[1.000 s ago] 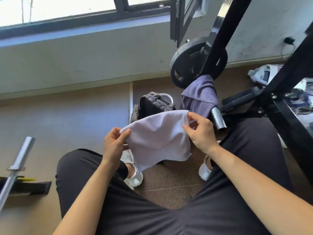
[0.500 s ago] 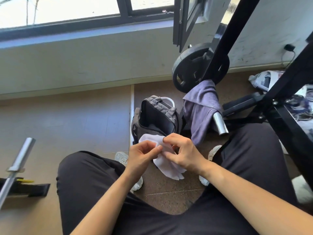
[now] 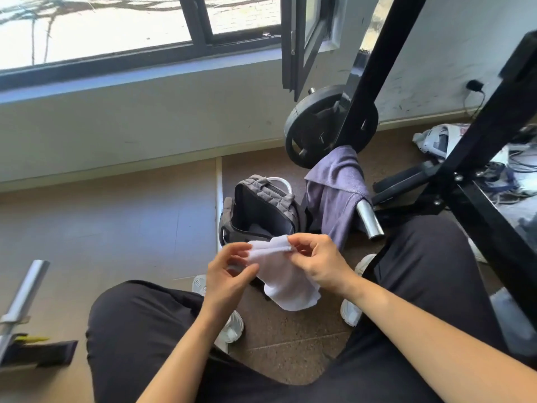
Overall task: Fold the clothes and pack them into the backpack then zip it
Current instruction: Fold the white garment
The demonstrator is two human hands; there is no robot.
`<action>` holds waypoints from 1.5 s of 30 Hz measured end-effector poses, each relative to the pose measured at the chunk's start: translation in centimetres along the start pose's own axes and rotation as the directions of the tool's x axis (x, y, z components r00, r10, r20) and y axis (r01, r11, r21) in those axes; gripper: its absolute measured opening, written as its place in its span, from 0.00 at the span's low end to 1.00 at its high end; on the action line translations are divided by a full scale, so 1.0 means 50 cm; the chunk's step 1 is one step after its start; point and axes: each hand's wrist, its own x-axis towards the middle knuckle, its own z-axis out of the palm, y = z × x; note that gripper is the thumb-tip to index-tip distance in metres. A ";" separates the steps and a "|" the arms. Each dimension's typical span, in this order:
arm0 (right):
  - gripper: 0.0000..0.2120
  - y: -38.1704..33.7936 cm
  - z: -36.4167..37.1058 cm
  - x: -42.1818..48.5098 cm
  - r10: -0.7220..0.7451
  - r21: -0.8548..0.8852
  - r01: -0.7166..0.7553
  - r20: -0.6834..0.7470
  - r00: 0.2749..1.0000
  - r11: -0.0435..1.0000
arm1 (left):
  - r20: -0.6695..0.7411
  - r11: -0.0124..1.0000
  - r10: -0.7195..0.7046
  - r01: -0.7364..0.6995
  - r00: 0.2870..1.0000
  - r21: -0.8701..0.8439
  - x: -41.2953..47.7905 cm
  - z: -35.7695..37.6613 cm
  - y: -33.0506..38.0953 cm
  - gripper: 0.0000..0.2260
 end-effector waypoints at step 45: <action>0.18 -0.044 -0.053 0.011 0.176 0.530 -0.264 0.212 0.961 0.806 | 0.474 0.949 -0.258 0.314 0.842 -0.040 -0.007 -0.008 0.034 0.16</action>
